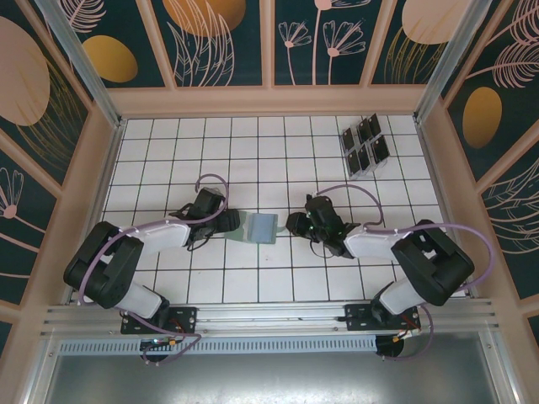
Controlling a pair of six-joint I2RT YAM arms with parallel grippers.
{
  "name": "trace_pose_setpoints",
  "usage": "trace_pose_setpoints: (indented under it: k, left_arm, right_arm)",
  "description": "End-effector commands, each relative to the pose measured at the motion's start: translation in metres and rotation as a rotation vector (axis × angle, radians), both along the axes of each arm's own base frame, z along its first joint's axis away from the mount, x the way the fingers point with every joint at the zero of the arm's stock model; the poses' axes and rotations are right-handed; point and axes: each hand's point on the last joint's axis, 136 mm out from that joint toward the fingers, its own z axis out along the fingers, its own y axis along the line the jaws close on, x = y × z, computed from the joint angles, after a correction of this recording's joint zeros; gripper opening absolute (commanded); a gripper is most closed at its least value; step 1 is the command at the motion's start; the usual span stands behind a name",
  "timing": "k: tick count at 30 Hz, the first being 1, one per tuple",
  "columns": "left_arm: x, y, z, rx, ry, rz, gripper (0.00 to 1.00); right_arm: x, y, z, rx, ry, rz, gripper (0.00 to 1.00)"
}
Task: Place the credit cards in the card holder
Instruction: Open the card holder at the center of the table, then flip over the card slot in the card holder.
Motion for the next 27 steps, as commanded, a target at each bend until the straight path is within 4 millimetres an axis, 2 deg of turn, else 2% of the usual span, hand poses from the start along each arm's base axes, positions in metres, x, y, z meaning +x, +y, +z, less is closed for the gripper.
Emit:
trace_pose_setpoints:
  k: [1, 7, 10, 16, 21, 27]
  left_arm:
    - [-0.015, 0.005, -0.016, 0.025, 0.061, -0.003, 0.82]
    - [-0.019, 0.004, -0.014, 0.000, 0.061, 0.002, 0.82]
    - [-0.022, 0.006, -0.012, -0.004, 0.059, 0.006, 0.82]
    - [-0.022, 0.018, -0.001, 0.080, 0.031, 0.008, 0.81]
    - [-0.018, 0.023, 0.005, 0.134, 0.018, -0.004, 0.81]
    - [-0.021, 0.019, -0.005, 0.147, 0.049, -0.033, 0.81]
  right_arm:
    - [-0.001, 0.000, 0.025, 0.026, -0.042, -0.019, 0.31]
    - [-0.005, 0.029, 0.058, 0.032, -0.086, 0.055, 0.42]
    - [-0.004, 0.048, 0.064, 0.045, -0.086, 0.103, 0.45]
    - [0.004, 0.078, 0.055, 0.037, -0.057, 0.164, 0.47]
    - [0.010, 0.088, 0.041, 0.024, -0.024, 0.174, 0.48]
    - [0.007, 0.094, 0.027, 0.023, 0.020, 0.185, 0.49]
